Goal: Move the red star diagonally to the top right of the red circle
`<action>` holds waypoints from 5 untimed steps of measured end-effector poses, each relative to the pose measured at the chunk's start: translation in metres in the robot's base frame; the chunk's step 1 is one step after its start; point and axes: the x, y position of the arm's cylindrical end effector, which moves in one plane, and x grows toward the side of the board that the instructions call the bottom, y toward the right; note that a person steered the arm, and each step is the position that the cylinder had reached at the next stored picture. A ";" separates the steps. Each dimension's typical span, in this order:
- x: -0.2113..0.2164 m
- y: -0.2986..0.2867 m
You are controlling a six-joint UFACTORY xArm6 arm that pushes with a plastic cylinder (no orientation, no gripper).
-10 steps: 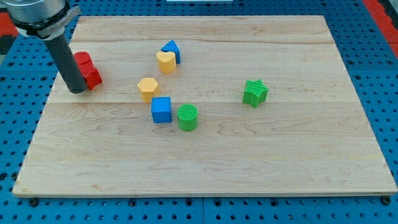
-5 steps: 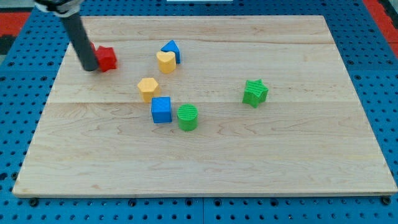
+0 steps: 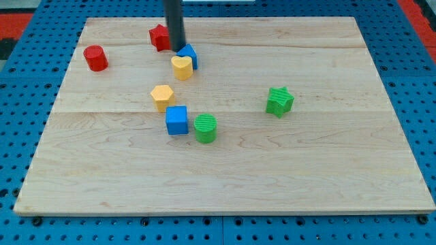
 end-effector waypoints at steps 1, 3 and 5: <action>-0.041 0.007; -0.022 -0.136; 0.024 -0.189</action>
